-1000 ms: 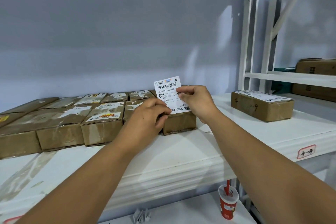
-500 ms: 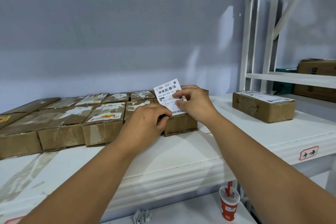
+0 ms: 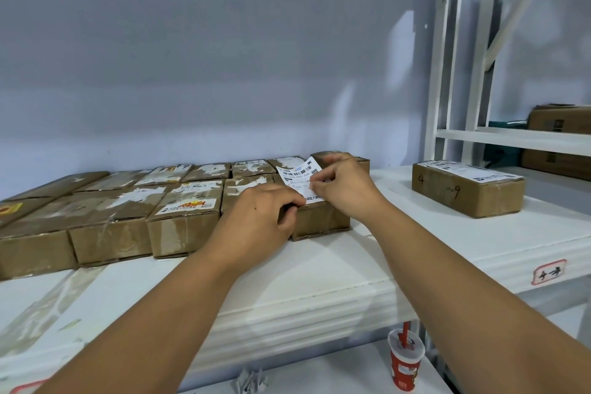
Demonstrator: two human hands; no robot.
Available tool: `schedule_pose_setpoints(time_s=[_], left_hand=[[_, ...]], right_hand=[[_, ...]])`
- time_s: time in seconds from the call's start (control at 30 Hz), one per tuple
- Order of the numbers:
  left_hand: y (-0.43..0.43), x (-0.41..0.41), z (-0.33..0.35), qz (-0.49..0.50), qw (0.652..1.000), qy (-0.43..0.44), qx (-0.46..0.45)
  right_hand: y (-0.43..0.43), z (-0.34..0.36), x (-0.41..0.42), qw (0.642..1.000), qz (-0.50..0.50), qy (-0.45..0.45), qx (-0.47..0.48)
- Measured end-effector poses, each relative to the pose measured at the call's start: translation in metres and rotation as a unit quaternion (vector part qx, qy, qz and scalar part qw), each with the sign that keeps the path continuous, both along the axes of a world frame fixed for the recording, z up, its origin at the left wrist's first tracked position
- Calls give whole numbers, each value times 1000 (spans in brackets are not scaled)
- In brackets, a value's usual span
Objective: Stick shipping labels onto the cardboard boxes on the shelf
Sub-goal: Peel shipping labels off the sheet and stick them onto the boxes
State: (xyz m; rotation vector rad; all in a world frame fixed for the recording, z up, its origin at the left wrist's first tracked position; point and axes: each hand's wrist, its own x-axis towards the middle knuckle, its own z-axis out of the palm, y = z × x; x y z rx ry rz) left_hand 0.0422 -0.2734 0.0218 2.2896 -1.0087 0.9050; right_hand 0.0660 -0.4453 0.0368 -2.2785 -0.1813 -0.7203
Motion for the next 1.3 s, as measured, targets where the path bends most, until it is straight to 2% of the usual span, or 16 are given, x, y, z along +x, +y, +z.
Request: schedule_pose_setpoints(time_s=[0.47, 0.6, 0.73, 0.83, 1.03, 1.17, 1.3], left_hand=[[0, -4, 2, 23, 1000, 6, 9], [1, -4, 2, 19, 1000, 13, 12], [1, -4, 2, 17, 1000, 18, 13], [1, -5, 2, 17, 1000, 19, 15], [4, -7, 4, -8, 999, 39, 31], [4, -8, 3, -20, 998, 49, 32], [3, -8, 4, -25, 998, 53, 17]], right_hand=[[-1, -2, 4, 999, -13, -9, -45], [-1, -2, 0, 998, -24, 14, -54], [-2, -2, -3, 995, -2, 77, 59], [-3, -2, -4, 980, 77, 110, 146], [-9, 3, 1, 927, 95, 69, 356], [-12, 0, 10, 915, 104, 105, 375], [-16, -1, 18, 870, 156, 160, 440]])
